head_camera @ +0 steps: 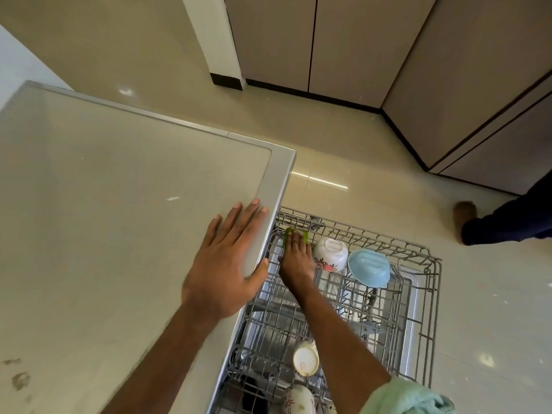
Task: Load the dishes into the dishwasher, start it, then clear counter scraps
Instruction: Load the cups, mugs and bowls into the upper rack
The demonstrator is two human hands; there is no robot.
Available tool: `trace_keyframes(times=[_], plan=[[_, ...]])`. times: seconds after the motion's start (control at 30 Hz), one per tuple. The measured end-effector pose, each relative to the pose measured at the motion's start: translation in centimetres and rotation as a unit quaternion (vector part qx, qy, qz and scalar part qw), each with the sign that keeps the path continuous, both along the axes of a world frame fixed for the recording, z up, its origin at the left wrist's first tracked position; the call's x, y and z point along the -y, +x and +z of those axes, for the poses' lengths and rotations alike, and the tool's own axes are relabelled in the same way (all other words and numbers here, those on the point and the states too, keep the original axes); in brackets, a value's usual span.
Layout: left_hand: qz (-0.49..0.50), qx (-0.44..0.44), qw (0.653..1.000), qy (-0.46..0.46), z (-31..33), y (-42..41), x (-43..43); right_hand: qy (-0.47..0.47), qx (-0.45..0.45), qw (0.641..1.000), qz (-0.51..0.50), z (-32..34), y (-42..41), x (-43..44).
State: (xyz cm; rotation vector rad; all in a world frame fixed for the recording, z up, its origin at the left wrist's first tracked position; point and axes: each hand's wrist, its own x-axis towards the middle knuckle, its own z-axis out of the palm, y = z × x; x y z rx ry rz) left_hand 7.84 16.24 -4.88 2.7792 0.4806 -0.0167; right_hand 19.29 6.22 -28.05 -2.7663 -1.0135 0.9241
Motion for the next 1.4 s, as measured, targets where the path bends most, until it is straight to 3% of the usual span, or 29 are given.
trace_keyframes(times=[0.3,0.6,0.97,1.1,1.23,1.4], plan=[[0.000,0.008,1.000,0.005,-0.4,0.0,-0.1,0.017,-0.002,1.000,0.012,3.0,-1.8,2.5],[0.009,0.002,1.000,0.022,-0.3,-0.4,0.6,0.047,0.017,0.998,0.038,11.1,-5.6,10.5],[0.134,-0.017,0.991,0.002,0.0,-17.3,11.5,0.228,0.021,0.971,0.065,23.2,-12.7,11.3],[0.148,-0.005,0.989,-0.021,-0.1,-24.1,14.3,0.312,0.013,0.940,0.139,26.2,-17.7,9.2],[0.179,0.024,0.981,-0.069,0.4,-30.5,15.9,0.417,0.009,0.879,0.229,27.0,-24.0,5.9],[0.330,0.066,0.941,-0.038,5.3,-41.4,15.9,0.462,-0.011,0.817,0.344,29.1,-37.3,1.4]])
